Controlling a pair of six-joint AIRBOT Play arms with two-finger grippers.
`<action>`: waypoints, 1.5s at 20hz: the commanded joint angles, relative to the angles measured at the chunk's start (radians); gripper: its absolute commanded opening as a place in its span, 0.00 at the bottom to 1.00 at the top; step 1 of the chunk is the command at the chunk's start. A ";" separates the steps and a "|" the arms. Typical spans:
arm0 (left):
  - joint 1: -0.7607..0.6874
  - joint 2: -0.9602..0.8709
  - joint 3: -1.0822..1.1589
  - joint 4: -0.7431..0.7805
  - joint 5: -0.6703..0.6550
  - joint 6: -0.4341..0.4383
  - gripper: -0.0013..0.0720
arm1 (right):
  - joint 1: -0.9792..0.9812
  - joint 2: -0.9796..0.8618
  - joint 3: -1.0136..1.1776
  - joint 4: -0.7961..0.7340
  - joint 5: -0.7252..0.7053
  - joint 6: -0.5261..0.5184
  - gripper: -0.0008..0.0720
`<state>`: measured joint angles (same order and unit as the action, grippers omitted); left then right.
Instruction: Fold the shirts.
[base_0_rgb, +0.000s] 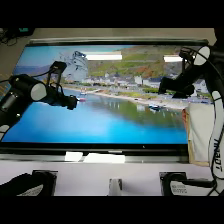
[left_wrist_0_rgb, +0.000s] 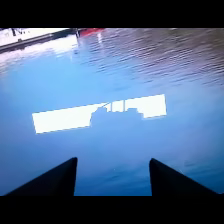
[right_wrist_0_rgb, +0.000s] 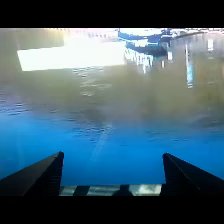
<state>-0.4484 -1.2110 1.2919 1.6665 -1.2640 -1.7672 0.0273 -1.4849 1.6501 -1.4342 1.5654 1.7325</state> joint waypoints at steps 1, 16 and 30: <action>0.001 0.001 0.000 0.000 0.000 0.000 0.76 | 0.001 -0.001 0.001 0.000 0.000 0.000 0.94; 0.001 0.001 0.000 0.000 0.000 0.000 0.76 | 0.001 -0.001 0.001 0.000 0.000 0.000 0.94; 0.344 -0.587 0.600 -0.191 0.263 -0.040 0.87 | 0.001 -0.001 0.001 0.035 -0.157 0.027 0.94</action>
<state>-0.2382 -1.5780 1.6344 1.6085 -0.9600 -1.7782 0.0273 -1.4849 1.6501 -1.4120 1.4384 1.7576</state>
